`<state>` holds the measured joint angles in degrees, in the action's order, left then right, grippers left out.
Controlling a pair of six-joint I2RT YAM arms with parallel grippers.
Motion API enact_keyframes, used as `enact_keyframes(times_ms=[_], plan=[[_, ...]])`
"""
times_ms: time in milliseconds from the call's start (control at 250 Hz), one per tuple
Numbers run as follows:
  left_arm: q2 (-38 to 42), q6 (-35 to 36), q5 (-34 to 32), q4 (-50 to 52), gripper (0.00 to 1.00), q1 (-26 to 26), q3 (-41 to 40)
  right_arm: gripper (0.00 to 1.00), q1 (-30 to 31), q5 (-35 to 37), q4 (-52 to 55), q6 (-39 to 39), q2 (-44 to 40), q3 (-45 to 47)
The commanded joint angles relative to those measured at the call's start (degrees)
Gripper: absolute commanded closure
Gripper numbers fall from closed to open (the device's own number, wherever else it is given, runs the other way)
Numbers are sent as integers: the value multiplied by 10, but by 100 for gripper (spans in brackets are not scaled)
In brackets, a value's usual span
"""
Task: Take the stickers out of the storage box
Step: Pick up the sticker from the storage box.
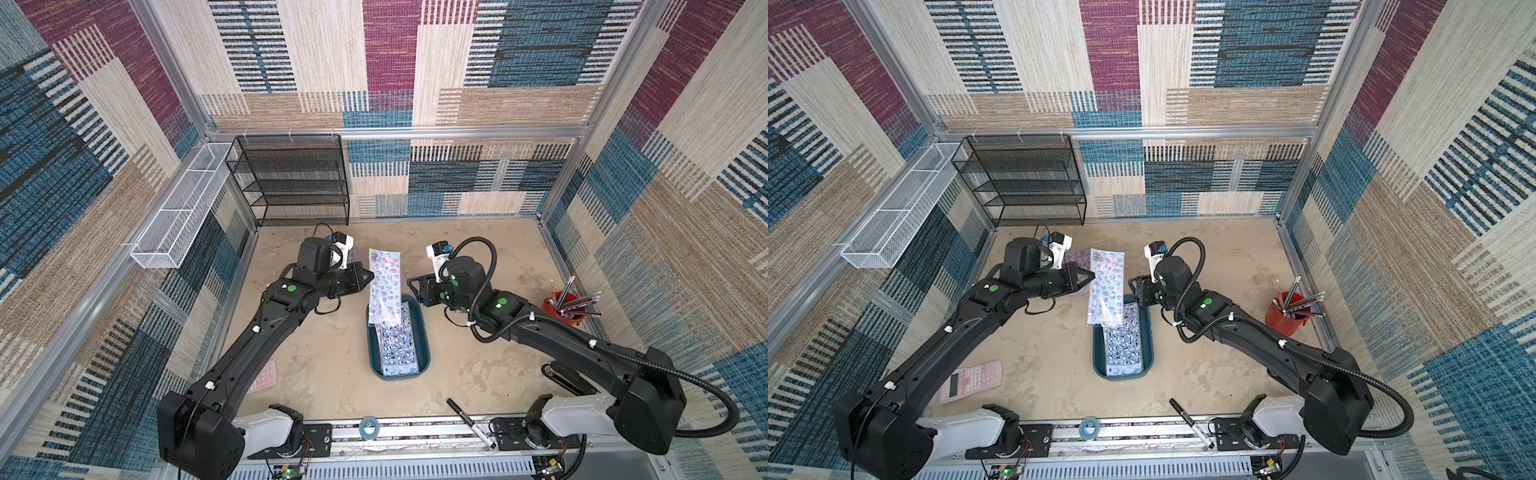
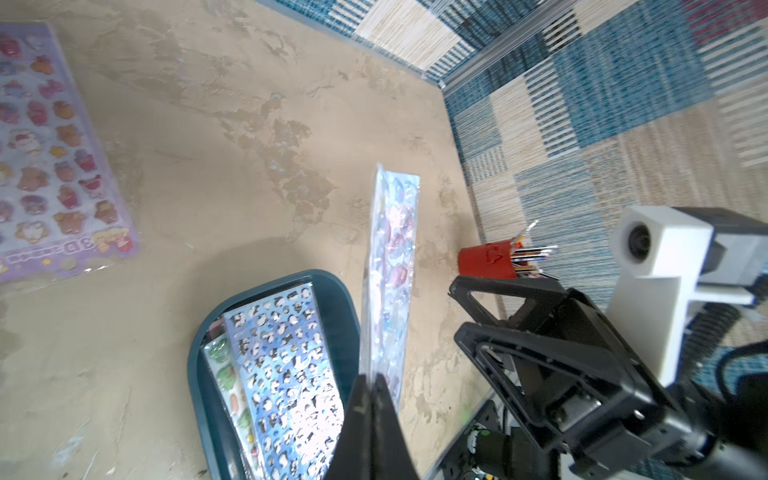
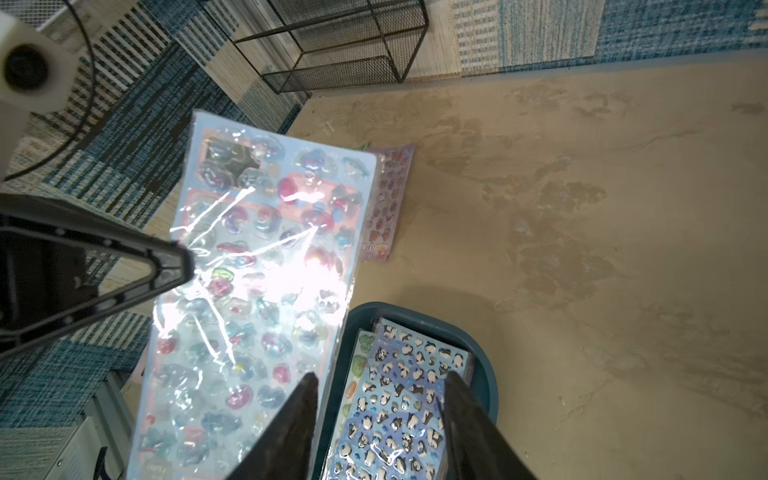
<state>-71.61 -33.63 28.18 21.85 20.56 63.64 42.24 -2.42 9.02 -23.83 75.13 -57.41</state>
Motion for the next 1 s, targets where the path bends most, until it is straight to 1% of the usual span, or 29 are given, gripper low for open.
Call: enact_keyframes(times_ms=[0,120,180,296,460,552,608,692,748,768,808,836,904,928,996], plan=[[6,-31,81,-80,100,-14,-13,51,-7,-62,-22,35,-10,-2],[11,-34,70,-93,100,-19,-21,49,-17,-96,-26,35,-1,-9],[11,-40,78,-105,100,-21,-25,47,-22,-127,-35,33,10,-16],[10,-57,96,-145,100,-25,-39,46,-25,-178,-71,24,24,-19],[5,-81,123,-178,100,-33,-44,47,-40,-259,-136,-21,33,-3],[8,-85,121,-187,100,-35,-49,47,-51,-273,-161,-48,43,8],[8,-89,121,-190,100,-37,-51,51,-56,-272,-160,-59,48,6],[7,-96,123,-198,100,-39,-54,59,-59,-279,-163,-68,54,0],[7,-100,122,-209,100,-39,-62,68,-59,-287,-165,-67,60,-7],[6,-102,119,-211,100,-39,-64,73,-60,-287,-165,-68,63,-8],[4,-104,117,-214,100,-39,-67,91,-60,-290,-164,-73,68,-13],[1,-106,117,-216,100,-39,-67,100,-61,-293,-164,-74,73,-17],[-4,-108,126,-220,100,-39,-65,100,-62,-293,-161,-73,79,-23],[-5,-106,128,-219,92,-39,-64,100,-62,-290,-161,-71,80,-25],[-1,-90,110,-194,60,-39,-60,100,-68,-272,-147,-60,90,-36]])
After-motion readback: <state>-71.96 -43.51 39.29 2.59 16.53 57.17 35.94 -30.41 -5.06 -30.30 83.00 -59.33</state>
